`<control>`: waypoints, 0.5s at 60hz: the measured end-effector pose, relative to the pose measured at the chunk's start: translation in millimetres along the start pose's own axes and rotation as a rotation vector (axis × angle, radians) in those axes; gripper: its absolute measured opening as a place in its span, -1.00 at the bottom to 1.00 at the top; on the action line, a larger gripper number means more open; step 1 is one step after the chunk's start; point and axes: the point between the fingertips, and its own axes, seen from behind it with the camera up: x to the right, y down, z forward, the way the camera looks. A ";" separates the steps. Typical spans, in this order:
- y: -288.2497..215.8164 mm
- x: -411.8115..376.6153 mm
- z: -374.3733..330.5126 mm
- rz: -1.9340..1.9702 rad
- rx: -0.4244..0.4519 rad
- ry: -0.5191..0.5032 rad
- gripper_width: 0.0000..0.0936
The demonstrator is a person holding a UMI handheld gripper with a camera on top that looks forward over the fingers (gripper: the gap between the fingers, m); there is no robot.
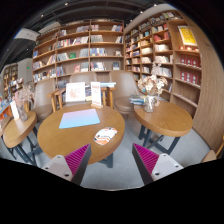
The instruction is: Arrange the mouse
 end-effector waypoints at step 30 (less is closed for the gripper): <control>27.5 -41.4 63.3 -0.088 -0.052 -0.062 0.81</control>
